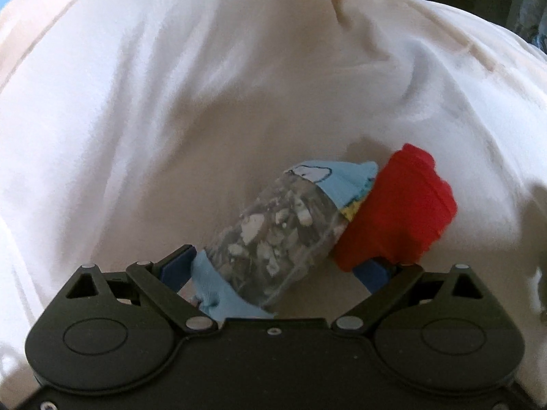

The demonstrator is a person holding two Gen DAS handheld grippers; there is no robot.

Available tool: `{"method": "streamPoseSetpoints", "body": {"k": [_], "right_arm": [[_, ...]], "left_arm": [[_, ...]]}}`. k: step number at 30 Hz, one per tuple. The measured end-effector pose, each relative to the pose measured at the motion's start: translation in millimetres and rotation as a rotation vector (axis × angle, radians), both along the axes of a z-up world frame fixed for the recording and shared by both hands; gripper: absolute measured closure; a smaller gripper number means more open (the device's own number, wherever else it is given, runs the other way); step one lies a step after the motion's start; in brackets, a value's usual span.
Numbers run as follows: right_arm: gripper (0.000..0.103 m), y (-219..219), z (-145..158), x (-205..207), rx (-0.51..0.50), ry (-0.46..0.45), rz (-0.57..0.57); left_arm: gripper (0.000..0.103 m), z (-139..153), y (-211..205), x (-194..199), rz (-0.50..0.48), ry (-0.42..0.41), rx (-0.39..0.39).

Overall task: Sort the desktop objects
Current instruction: 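Grasp the clear shell bag with blue cloth using the left tool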

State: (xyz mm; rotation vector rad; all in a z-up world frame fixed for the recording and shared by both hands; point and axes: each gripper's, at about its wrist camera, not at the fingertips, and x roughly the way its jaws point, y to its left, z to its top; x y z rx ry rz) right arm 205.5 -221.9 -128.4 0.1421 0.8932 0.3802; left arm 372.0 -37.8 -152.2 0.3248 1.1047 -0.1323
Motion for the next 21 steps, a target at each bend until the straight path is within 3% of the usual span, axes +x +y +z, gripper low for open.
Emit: {"method": "streamPoseSetpoints", "body": {"k": [2, 4, 6, 8, 12, 16, 21], "right_arm": [[0.001, -0.5, -0.2, -0.5, 0.006, 0.005, 0.002], [0.001, -1.3, -0.5, -2.2, 0.009, 0.004, 0.002], [0.001, -1.7, -0.8, -3.4, 0.011, 0.003, 0.001], [0.001, -2.3, -1.2, -3.8, 0.011, 0.001, 0.001], [0.001, -3.9, -1.3, -5.1, 0.018, -0.001, 0.001], [0.001, -4.0, -0.5, -5.6, 0.022, -0.005, 0.002], [0.001, -3.8, -1.5, -7.3, 0.018, -0.018, 0.0]], "left_arm": [[0.009, 1.7, 7.7, 5.0, 0.025, 0.019, -0.045], [0.034, 4.9, 16.8, 8.5, 0.075, 0.027, -0.082], [0.046, 8.8, 26.8, 9.2, 0.129, 0.032, -0.093], [0.047, 13.2, 38.7, 8.0, 0.169, 0.059, -0.136], [0.048, 23.9, 55.4, -8.2, 0.246, 0.113, -0.125], [0.048, 34.3, 72.0, -48.1, 0.281, 0.193, -0.121], [0.048, 44.2, 87.7, -107.0, 0.282, 0.202, -0.055]]}}
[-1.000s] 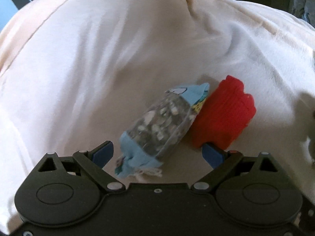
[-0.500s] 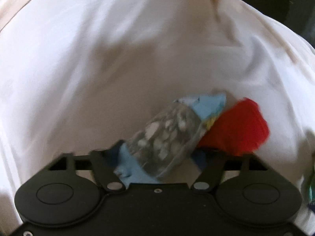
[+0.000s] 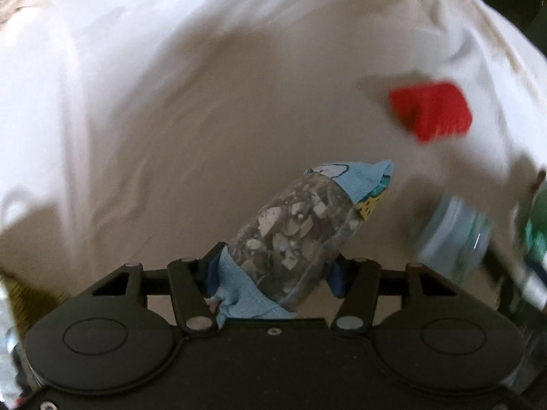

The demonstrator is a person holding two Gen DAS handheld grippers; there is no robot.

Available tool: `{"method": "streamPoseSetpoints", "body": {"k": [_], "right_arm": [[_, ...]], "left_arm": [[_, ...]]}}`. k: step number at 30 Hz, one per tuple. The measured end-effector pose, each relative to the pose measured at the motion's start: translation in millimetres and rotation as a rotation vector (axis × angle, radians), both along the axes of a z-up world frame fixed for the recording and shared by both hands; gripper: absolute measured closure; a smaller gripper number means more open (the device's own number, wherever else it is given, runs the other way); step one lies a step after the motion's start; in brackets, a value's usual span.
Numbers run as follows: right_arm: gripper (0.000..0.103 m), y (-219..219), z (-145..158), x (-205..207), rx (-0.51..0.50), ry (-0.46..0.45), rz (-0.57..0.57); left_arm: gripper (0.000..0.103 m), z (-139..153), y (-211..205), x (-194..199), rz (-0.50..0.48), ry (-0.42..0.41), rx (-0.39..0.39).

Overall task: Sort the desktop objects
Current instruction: 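Grasp the clear shell bag with blue cloth using the left tool, then carry the shell bag to the basket with the left tool while the right tool carries the green sock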

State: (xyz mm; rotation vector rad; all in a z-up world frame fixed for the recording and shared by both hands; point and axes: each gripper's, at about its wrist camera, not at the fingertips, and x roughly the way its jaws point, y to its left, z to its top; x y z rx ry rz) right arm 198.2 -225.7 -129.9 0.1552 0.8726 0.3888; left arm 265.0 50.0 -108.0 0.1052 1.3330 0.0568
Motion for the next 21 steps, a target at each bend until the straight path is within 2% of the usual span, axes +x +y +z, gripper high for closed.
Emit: {"method": "streamPoseSetpoints", "body": {"k": [3, 8, 15, 17, 21], "right_arm": [[0.001, 0.6, -0.4, -0.8, -0.004, -0.008, -0.001], [0.001, 2.4, -1.1, -2.5, -0.021, -0.017, 0.004], [0.001, 2.9, -0.1, -2.2, -0.043, -0.008, 0.016], [0.001, 1.7, 1.3, 0.2, -0.04, 0.007, 0.012], [0.001, -7.1, 6.1, 15.3, 0.0, 0.072, -0.005]], "left_arm": [[0.047, 1.0, 11.9, -27.0, 0.023, -0.007, 0.035], [0.047, -21.1, 27.4, -46.5, 0.058, 0.053, -0.007], [0.041, -37.1, 22.9, -58.1, 0.011, 0.011, 0.057], [0.037, -37.6, 22.2, -58.3, 0.005, -0.004, 0.066], [0.011, -42.6, 30.7, -58.3, 0.043, -0.021, 0.081]]}}
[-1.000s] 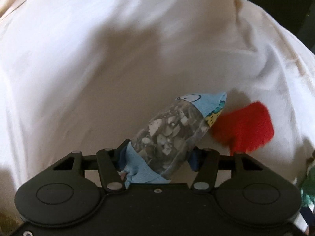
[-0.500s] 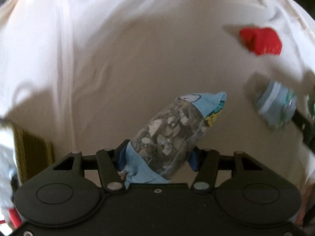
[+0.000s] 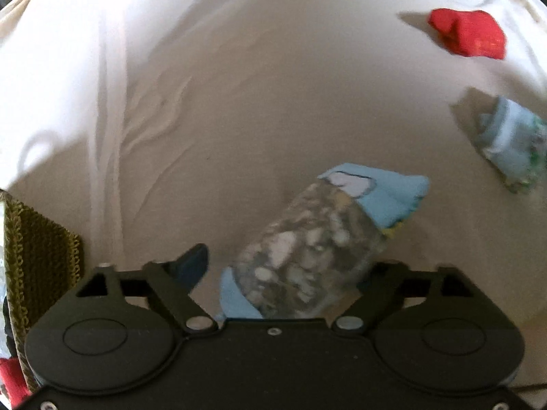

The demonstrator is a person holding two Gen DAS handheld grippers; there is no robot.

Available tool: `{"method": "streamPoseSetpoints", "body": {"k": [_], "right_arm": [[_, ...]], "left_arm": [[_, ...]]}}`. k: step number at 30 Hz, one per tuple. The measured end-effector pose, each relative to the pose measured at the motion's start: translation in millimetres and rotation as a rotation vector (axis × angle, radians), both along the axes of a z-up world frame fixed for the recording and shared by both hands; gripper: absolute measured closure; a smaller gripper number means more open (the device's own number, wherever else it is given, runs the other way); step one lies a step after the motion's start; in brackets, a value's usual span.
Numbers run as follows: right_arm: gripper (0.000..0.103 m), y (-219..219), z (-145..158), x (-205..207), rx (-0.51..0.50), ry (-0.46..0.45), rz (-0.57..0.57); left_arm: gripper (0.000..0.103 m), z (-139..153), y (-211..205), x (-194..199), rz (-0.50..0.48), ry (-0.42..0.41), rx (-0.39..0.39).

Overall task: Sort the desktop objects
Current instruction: 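Carry the shell bag to the basket with the left tool while the right tool carries the green sock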

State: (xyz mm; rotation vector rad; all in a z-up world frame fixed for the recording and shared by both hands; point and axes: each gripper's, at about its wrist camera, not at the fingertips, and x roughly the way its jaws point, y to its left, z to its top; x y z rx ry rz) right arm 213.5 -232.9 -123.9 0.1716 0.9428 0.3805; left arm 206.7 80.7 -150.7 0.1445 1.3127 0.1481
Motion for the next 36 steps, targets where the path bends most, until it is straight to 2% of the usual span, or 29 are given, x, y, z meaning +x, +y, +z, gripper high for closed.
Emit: {"method": "streamPoseSetpoints", "body": {"k": [1, 5, 7, 8, 9, 10, 11, 14, 15, 18, 23, 29, 31, 36], "right_arm": [[0.001, -3.3, 0.9, 5.1, 0.014, 0.016, -0.01], [0.002, -13.7, 5.7, 33.7, 0.013, 0.071, -0.057], [0.01, -18.7, 8.4, 46.7, 0.0, 0.081, -0.088], [0.019, -21.1, 9.6, 53.7, -0.005, 0.093, -0.105], [0.035, -23.6, 11.1, 60.3, -0.01, 0.105, -0.122], [0.045, -26.0, 12.4, 65.4, -0.021, 0.111, -0.139], [0.049, -28.4, 13.5, 70.8, -0.024, 0.131, -0.143], [0.051, -37.4, 16.2, 77.7, 0.019, 0.198, -0.172], [0.051, -39.8, 17.4, 76.2, 0.025, 0.215, -0.176], [0.052, -42.7, 22.9, 66.1, 0.01, 0.266, -0.176], [0.052, -39.4, 40.9, 35.6, 0.013, 0.307, -0.137], [0.052, -37.6, 72.8, -10.8, 0.073, 0.3, -0.098], [0.052, -35.2, 81.5, -24.5, 0.084, 0.289, -0.087], [0.051, -29.1, 100.1, -59.4, 0.075, 0.266, -0.056]], "left_arm": [[0.006, -1.5, 3.5, 0.1, 0.012, 0.0, -0.004], [0.002, -2.4, 11.7, -7.9, 0.055, 0.016, -0.084], [0.002, -4.0, 20.4, -7.5, 0.082, 0.03, -0.136], [0.002, -4.7, 24.8, -7.1, 0.096, 0.038, -0.161], [0.002, -4.7, 26.2, -7.0, 0.095, 0.041, -0.17], [0.002, -4.6, 25.9, -7.1, 0.089, 0.042, -0.17], [0.002, -4.0, 24.9, -7.5, 0.085, 0.043, -0.165], [0.006, -1.3, 23.0, -10.5, 0.079, 0.03, -0.169], [0.014, 1.1, 22.8, -12.2, 0.078, 0.024, -0.18], [0.047, 14.0, 17.1, -18.7, 0.063, 0.009, -0.201], [0.047, 27.3, 13.5, -32.8, 0.094, 0.043, -0.239], [0.047, 48.5, 6.0, -71.1, 0.104, 0.036, -0.22], [0.047, 56.9, 43.9, -74.6, 0.111, 0.028, -0.221], [0.047, 64.6, 51.6, -88.5, 0.124, 0.011, -0.17]]}}
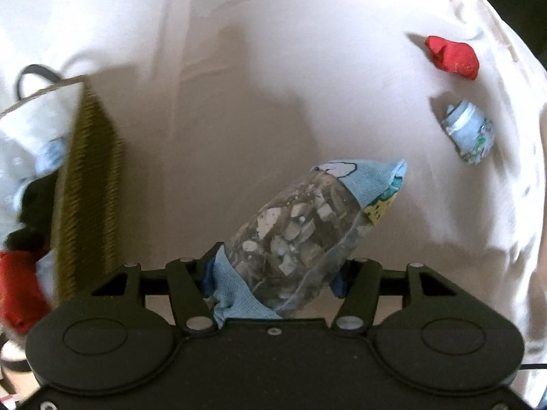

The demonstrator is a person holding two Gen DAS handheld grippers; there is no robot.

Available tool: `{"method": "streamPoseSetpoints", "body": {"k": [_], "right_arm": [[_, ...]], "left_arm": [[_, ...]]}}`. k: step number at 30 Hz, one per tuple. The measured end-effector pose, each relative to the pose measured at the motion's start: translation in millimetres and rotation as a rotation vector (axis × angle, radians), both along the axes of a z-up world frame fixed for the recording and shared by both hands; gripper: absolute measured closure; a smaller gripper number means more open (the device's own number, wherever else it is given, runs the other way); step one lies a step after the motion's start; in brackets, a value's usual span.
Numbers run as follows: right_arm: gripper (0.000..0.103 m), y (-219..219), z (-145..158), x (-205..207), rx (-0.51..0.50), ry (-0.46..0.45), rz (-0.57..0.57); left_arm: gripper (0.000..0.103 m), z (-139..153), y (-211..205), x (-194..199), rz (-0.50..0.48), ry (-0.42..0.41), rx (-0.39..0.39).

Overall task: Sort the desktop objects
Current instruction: 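Carry the shell bag to the basket with the left tool while the right tool carries the green sock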

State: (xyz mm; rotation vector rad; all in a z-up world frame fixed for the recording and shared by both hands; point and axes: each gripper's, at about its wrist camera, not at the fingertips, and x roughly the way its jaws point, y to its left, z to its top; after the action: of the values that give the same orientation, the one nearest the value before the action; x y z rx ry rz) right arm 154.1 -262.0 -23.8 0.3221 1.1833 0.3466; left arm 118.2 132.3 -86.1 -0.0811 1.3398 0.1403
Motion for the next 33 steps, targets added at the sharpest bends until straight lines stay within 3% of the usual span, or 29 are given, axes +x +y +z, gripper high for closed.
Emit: {"method": "streamPoseSetpoints", "body": {"k": [15, 21, 33], "right_arm": [[0.051, 39.6, 43.8, -88.4, -0.283, -0.204, 0.168], [0.051, 53.6, 56.6, -106.3, -0.323, -0.263, 0.214], [0.051, 68.5, 60.5, -113.9, -0.334, -0.272, 0.261]], "left_arm": [[0.047, 41.4, 13.4, -61.7, 0.0, -0.071, 0.022], [0.047, 50.9, 15.0, -76.2, -0.006, -0.094, 0.046], [0.047, 53.8, 23.6, -78.6, -0.005, -0.096, 0.061]]}}
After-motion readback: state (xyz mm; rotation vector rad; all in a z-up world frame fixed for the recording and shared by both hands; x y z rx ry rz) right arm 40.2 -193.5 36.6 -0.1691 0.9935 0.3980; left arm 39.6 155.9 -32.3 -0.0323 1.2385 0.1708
